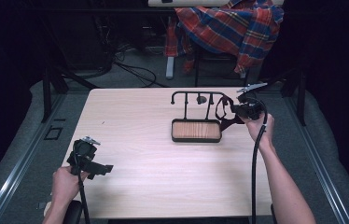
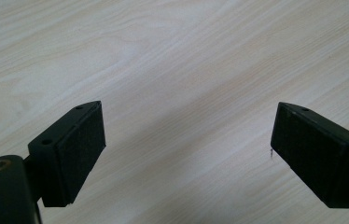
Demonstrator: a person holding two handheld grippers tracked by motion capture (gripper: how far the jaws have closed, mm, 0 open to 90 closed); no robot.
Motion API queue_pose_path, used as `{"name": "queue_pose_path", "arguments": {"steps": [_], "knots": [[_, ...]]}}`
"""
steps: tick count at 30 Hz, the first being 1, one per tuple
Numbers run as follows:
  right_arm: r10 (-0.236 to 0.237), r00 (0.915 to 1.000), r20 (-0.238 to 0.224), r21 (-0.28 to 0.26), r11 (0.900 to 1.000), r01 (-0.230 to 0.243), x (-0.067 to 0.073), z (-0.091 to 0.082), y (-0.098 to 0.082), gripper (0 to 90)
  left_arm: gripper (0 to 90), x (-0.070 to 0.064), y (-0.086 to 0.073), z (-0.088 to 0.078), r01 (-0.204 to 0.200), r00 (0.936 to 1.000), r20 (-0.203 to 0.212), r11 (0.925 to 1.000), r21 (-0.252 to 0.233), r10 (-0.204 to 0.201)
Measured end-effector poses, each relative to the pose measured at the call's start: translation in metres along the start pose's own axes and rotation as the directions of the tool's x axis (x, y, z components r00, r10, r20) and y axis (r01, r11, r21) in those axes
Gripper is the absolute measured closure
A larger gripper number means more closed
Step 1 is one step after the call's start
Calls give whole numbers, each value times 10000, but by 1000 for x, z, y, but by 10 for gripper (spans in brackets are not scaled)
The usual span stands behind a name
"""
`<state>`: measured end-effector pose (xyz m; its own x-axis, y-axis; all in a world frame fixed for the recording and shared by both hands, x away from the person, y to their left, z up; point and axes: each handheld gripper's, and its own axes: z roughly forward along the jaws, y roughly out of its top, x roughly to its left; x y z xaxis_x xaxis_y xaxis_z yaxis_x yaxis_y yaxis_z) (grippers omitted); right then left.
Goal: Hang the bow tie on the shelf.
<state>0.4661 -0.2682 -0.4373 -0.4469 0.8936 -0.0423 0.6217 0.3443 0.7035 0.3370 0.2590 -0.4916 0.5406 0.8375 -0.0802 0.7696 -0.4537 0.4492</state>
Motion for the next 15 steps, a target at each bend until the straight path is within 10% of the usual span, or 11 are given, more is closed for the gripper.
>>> {"name": "queue_pose_path", "arguments": {"steps": [15], "knots": [[277,9992,-302,-28,9996,-278,-6,8,-4,875,104,-1,1,1,-27,10000,-11,10000,78,27]]}}
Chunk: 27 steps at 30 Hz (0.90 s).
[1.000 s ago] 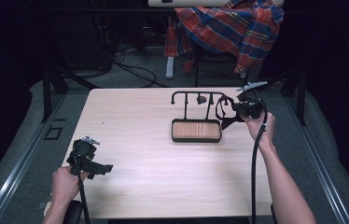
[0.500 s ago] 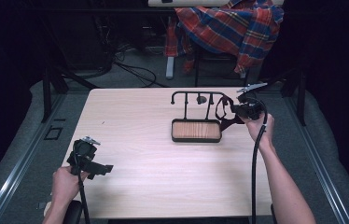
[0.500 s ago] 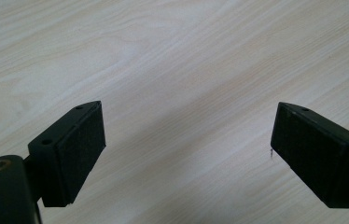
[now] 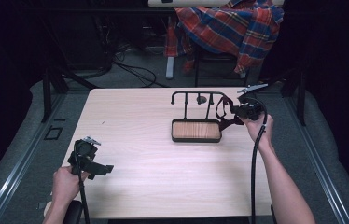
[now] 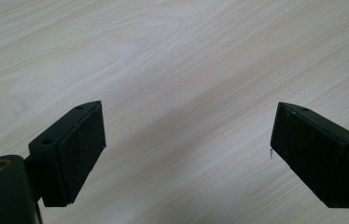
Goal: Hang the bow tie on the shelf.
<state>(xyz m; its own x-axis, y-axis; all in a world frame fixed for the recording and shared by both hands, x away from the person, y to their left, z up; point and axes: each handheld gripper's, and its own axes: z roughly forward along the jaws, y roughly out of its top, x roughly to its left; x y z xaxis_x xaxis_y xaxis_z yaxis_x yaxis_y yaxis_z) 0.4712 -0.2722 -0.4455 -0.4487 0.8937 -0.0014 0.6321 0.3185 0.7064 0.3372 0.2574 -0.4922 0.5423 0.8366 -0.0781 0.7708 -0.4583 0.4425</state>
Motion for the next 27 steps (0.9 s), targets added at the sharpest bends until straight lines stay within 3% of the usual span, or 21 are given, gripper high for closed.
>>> {"name": "queue_pose_path", "arguments": {"steps": [22,27], "knots": [[294,9991,-313,585,9979,-276,-7,20,-9,850,108,-1,0,0,-92,10000,-36,9999,85,92],[254,9991,-353,481,9986,-237,-5,20,-9,835,109,-1,0,0,-97,9999,-35,9999,94,98]]}}
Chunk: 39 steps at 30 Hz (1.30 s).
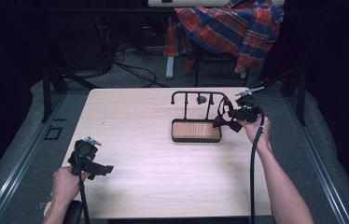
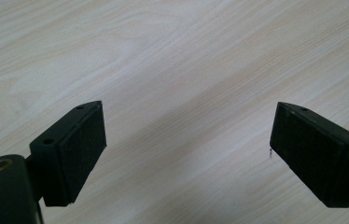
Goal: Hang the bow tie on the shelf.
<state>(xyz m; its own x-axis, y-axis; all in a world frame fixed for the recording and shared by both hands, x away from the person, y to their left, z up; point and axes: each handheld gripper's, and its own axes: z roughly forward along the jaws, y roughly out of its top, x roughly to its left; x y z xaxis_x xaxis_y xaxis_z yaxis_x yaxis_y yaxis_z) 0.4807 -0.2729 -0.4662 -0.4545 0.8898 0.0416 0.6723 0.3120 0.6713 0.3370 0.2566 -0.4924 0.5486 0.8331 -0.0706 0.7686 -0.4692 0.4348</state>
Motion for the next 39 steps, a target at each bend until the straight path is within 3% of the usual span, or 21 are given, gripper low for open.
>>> {"name": "queue_pose_path", "arguments": {"steps": [28,39], "knots": [[-214,9997,-149,-300,9993,210,2,-12,2,712,112,0,0,-1,-3,10000,-18,10000,-11,3],[-289,9996,48,-398,9988,290,3,-19,2,705,112,0,0,-1,-5,10000,-21,10000,-4,5]]}}
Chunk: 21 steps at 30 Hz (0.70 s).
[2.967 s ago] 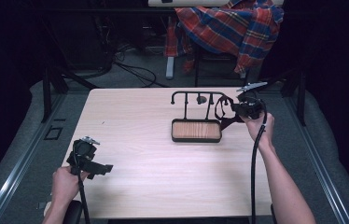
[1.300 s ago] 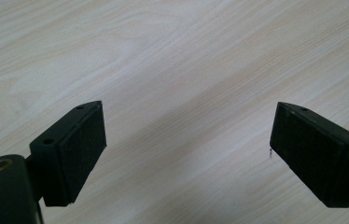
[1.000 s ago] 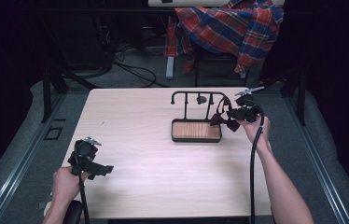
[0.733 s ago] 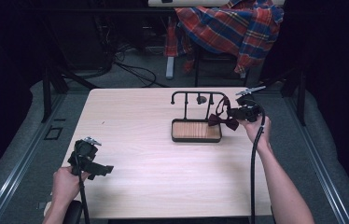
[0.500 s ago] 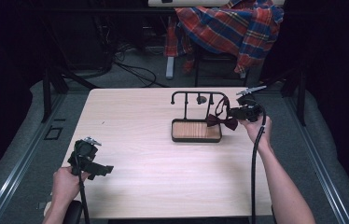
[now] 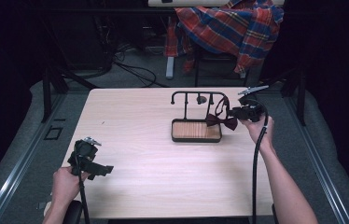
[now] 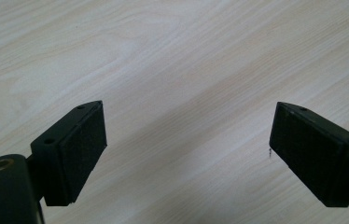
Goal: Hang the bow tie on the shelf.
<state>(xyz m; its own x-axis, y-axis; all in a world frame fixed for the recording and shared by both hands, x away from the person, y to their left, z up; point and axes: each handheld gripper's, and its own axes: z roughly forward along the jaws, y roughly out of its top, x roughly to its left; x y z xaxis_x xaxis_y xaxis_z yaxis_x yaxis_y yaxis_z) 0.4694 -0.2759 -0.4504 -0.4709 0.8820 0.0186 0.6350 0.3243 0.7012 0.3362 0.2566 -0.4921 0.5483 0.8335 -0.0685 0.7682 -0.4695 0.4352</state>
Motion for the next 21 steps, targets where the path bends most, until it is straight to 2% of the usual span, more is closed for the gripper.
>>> {"name": "queue_pose_path", "arguments": {"steps": [10,21], "knots": [[17,9999,146,148,9999,-19,-1,-9,-3,691,113,0,0,0,11,10000,-2,10000,-12,-11],[-255,9991,325,301,9992,245,5,-22,-6,666,114,-1,0,-1,-16,10000,-46,10000,-45,16]]}}
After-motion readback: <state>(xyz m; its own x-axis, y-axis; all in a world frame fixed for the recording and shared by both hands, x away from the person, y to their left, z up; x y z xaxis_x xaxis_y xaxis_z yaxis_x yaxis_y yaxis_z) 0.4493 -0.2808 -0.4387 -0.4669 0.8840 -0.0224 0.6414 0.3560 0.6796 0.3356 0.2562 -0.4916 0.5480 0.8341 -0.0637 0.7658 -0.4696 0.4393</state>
